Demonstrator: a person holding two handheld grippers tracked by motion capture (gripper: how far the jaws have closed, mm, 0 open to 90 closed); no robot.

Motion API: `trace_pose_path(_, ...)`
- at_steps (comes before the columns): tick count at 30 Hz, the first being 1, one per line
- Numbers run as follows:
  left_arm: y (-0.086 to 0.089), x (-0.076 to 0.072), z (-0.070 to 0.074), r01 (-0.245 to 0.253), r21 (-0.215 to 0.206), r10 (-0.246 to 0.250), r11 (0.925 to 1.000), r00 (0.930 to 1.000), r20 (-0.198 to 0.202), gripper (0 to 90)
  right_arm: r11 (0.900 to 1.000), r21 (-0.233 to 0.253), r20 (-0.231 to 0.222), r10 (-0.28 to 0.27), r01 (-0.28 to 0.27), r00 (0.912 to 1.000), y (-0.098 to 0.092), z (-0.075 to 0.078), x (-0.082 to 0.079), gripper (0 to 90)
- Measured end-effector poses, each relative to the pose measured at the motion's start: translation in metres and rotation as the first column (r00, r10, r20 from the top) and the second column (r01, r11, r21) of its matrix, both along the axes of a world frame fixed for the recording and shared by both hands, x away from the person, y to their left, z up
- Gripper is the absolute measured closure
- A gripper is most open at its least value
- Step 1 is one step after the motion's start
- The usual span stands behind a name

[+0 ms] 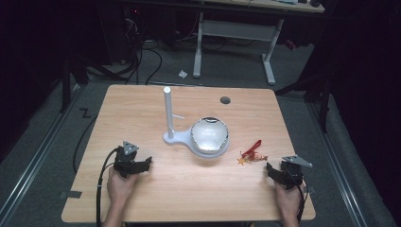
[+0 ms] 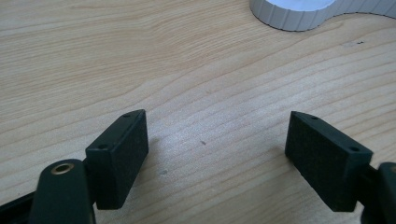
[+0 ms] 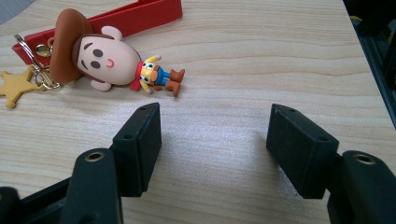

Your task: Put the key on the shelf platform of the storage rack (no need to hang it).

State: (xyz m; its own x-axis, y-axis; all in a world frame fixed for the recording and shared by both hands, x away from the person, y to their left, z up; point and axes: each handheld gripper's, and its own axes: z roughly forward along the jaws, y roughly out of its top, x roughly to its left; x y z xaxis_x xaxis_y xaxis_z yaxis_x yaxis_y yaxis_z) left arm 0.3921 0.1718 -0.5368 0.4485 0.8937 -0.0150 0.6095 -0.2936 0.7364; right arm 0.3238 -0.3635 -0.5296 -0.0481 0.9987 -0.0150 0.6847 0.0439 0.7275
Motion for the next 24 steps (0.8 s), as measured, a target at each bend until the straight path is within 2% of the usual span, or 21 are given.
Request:
trace_pose_path(4, 0.0000, 0.0000, 0.0000, 0.000, 0.000, 0.000, 1.0000, 1.0000, 0.000, 21.7, 1.000, -0.001, 0.000, 0.003, -0.003, 1.0000, -0.0001, 0.0001, 0.0002, 35.4)
trace_pose_path(11, 0.0001, 0.0000, 0.0001, 0.000, 0.000, 0.000, 1.0000, 1.0000, 0.000, 21.7, 0.999, 0.000, -0.002, 0.043, -0.043, 0.9991, 0.0001, 0.0002, -0.0006, 35.6)
trace_pose_path(17, 0.0001, 0.0005, 0.0001, -0.004, -0.001, 0.004, 1.0000, 1.0000, 0.000, 22.0, 0.996, -0.004, -0.012, 0.092, -0.092, 0.9957, -0.0014, 0.0019, -0.0048, 40.6)
trace_pose_path(24, 0.0003, -0.0001, 0.0001, -0.008, -0.001, 0.008, 1.0000, 1.0000, 0.000, 21.9, 0.991, -0.004, -0.014, 0.134, -0.134, 0.9909, -0.0008, 0.0027, -0.0074, 41.1)
